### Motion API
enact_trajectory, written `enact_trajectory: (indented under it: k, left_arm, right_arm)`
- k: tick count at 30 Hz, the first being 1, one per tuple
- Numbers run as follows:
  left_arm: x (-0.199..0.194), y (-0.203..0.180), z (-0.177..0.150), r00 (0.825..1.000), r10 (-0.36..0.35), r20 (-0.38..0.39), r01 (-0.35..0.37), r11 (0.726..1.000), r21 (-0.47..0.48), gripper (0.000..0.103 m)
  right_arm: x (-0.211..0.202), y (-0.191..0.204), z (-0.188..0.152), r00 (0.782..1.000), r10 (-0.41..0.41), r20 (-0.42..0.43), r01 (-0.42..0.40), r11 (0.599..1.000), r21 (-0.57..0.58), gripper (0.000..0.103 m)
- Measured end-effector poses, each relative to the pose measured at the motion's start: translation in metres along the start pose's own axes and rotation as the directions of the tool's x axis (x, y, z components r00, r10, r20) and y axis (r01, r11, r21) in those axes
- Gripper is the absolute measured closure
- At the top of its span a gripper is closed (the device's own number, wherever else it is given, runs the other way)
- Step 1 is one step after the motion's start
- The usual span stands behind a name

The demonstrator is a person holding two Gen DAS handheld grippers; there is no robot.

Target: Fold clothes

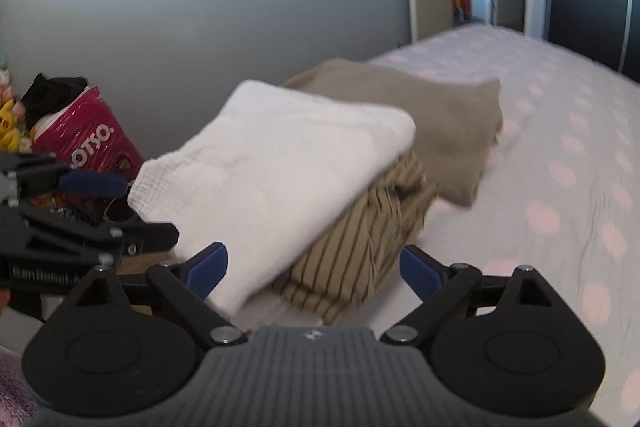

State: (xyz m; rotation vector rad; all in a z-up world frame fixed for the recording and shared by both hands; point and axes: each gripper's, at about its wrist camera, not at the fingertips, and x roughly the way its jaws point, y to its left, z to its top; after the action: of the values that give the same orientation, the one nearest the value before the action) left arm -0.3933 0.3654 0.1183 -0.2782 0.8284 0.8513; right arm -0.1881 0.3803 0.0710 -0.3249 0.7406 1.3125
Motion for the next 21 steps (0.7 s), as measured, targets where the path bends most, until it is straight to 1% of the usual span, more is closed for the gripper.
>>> enact_trajectory:
  k: [4,7,10,14,17,19,21]
  left_arm:
    - [0.009,-0.005,-0.012,0.999,-0.047,-0.008,0.047,0.999,0.008,0.029]
    - [0.015,-0.008,-0.018,0.998,-0.066,-0.026,0.066,0.997,0.029,0.029]
    - [0.016,-0.013,-0.024,0.997,-0.061,-0.039,0.062,0.997,0.042,0.029]
    - [0.012,-0.012,-0.027,0.998,-0.048,-0.038,0.049,0.998,0.032,0.029]
    - [0.011,-0.009,-0.028,0.998,-0.046,-0.047,0.047,0.999,0.015,0.029]
    - [0.011,-0.009,-0.029,0.998,-0.037,-0.054,0.039,0.999,0.02,0.029]
    - [0.01,-0.009,-0.029,0.998,-0.033,-0.058,0.035,0.999,0.027,0.029]
  right_arm:
    - [0.002,-0.005,-0.017,0.999,-0.038,-0.025,0.039,0.998,0.048,0.008]
    - [0.005,-0.009,-0.026,0.996,-0.065,-0.063,0.071,0.993,0.098,0.008]
    - [0.007,-0.011,-0.035,0.994,-0.075,-0.086,0.085,0.988,0.128,0.008]
    - [0.007,-0.006,-0.042,0.99,-0.117,-0.073,0.124,0.988,0.087,0.008]
    - [0.005,-0.005,-0.041,0.992,-0.106,-0.072,0.112,0.99,0.087,0.008]
    - [0.003,-0.005,-0.04,0.993,-0.096,-0.068,0.102,0.99,0.096,0.008]
    - [0.001,-0.003,-0.038,0.993,-0.104,-0.059,0.109,0.99,0.088,0.008]
